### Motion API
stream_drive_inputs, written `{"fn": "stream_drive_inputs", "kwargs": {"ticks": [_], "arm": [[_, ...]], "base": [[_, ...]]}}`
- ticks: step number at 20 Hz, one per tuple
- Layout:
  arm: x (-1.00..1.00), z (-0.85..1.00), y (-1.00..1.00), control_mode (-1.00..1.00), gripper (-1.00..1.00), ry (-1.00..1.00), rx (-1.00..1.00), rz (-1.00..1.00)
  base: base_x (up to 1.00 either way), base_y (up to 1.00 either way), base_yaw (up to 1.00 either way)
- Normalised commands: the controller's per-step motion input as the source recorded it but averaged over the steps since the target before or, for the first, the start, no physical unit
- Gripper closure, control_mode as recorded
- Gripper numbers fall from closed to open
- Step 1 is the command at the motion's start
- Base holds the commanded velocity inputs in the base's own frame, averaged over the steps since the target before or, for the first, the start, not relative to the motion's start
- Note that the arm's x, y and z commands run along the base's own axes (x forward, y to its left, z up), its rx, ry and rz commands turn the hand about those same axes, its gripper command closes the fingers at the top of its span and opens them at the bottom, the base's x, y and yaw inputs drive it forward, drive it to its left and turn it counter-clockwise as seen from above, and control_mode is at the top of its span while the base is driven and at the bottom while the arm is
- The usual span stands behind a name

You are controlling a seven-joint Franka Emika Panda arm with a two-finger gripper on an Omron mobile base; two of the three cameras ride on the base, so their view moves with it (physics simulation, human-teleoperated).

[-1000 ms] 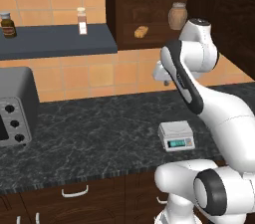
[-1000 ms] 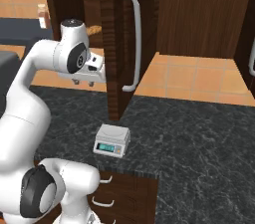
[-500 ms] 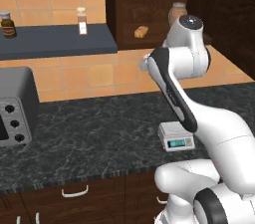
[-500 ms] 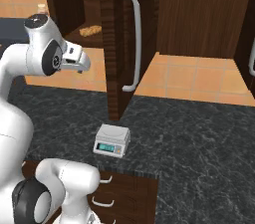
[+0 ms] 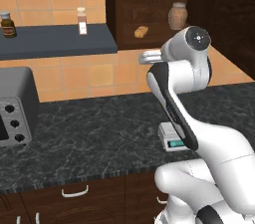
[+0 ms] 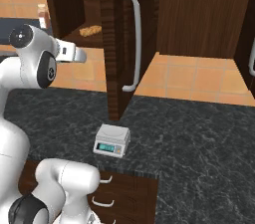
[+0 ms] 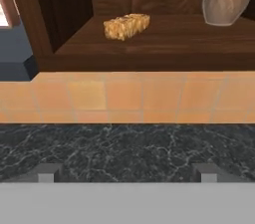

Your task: Pick the bar and place it on the digital scale for weighing, and close the cabinet.

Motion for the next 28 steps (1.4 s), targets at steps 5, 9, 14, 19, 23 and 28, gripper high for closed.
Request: {"fn": "stream_drive_inputs", "kwargs": {"ticks": [5, 9, 14, 19, 23, 28], "arm": [[0.14, 0.32, 0.00, -1.00, -1.00, -0.07, 0.00, 0.00], [0.14, 0.61, 0.00, -1.00, -1.00, -0.09, 0.00, 0.00], [0.11, 0.64, -0.02, -1.00, -1.00, -0.10, 0.02, 0.00], [0.31, 0.23, -0.10, -1.00, -1.00, 0.01, 0.08, 0.00], [0.39, 0.00, -0.25, -1.00, -1.00, 0.03, 0.18, 0.00], [0.42, -0.01, -0.09, -1.00, -1.00, 0.23, 0.12, 0.00]], "base": [[0.00, 0.00, 0.00], [0.00, 0.00, 0.00], [0.00, 0.00, 0.00], [0.00, 0.00, 0.00], [0.00, 0.00, 0.00], [0.00, 0.00, 0.00]]}}
